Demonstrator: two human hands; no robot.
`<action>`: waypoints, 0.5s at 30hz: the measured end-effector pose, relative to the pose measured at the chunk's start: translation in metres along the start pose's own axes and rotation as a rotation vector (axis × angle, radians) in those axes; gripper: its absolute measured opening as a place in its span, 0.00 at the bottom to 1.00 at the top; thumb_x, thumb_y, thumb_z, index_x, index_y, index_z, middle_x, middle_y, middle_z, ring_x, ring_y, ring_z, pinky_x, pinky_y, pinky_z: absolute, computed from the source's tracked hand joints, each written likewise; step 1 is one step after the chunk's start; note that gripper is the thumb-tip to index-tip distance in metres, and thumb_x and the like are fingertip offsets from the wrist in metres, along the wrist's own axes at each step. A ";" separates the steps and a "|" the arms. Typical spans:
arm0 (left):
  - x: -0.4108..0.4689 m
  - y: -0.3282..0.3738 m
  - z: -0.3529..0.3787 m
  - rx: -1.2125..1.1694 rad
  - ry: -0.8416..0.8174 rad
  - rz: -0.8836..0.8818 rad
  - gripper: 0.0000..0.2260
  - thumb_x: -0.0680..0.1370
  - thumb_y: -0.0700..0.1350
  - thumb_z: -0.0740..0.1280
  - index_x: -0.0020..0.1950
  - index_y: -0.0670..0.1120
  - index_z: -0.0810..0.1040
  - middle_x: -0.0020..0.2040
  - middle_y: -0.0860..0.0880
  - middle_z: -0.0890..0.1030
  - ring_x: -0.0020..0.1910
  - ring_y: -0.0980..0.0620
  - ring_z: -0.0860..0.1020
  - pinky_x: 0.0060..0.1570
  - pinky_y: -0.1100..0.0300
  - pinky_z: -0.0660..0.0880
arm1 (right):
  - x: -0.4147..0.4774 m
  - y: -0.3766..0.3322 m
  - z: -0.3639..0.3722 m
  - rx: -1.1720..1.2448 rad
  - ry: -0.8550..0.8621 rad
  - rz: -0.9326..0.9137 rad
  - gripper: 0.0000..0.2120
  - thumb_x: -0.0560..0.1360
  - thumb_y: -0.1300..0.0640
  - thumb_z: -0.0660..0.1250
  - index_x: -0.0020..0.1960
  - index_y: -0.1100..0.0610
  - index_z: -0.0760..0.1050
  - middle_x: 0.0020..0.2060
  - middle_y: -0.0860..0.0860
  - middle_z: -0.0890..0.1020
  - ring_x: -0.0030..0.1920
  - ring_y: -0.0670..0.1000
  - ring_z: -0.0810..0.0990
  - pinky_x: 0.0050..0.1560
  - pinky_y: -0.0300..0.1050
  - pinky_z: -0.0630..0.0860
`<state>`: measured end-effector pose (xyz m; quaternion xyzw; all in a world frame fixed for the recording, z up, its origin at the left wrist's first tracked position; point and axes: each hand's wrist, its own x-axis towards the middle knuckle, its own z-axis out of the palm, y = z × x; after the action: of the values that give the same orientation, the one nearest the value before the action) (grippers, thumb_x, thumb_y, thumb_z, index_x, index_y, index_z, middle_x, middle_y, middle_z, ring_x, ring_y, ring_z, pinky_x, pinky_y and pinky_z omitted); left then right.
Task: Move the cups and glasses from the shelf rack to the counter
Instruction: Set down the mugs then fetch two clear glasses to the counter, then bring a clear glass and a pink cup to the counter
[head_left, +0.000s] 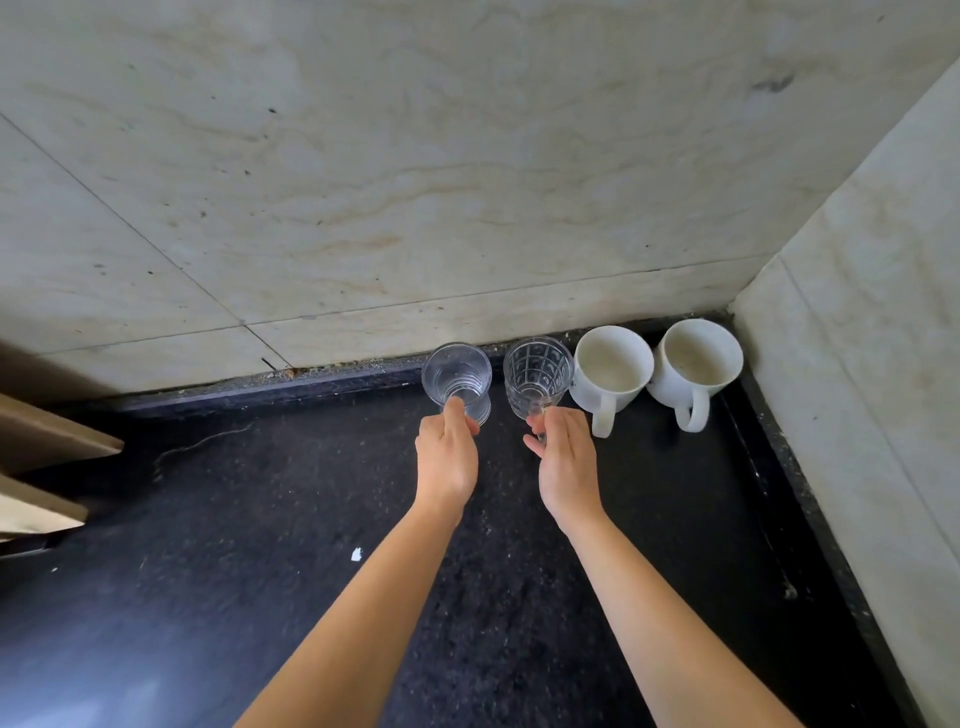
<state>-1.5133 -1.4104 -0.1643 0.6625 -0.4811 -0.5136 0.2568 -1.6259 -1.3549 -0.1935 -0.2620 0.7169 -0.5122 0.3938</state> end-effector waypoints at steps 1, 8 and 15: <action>0.003 0.001 0.001 -0.001 0.005 0.010 0.19 0.79 0.55 0.53 0.33 0.46 0.67 0.31 0.51 0.69 0.31 0.53 0.66 0.34 0.55 0.64 | 0.002 0.001 0.000 -0.027 -0.007 -0.012 0.12 0.86 0.63 0.55 0.49 0.62 0.75 0.54 0.56 0.73 0.50 0.44 0.79 0.56 0.38 0.80; 0.017 -0.004 0.000 0.005 -0.040 0.048 0.24 0.82 0.60 0.52 0.38 0.49 0.76 0.42 0.50 0.78 0.41 0.56 0.75 0.41 0.59 0.68 | 0.009 0.004 0.002 -0.021 0.019 0.017 0.15 0.86 0.57 0.55 0.44 0.52 0.75 0.52 0.54 0.75 0.51 0.50 0.79 0.58 0.48 0.79; 0.005 0.018 -0.019 0.267 -0.042 0.028 0.23 0.83 0.60 0.51 0.36 0.48 0.70 0.41 0.50 0.75 0.50 0.43 0.74 0.63 0.42 0.68 | 0.006 -0.018 -0.007 -0.424 0.082 0.040 0.13 0.84 0.48 0.58 0.48 0.53 0.76 0.50 0.54 0.78 0.45 0.48 0.77 0.44 0.44 0.69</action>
<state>-1.5020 -1.4251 -0.1449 0.6731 -0.5596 -0.4550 0.1635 -1.6353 -1.3620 -0.1774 -0.3037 0.8290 -0.3521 0.3107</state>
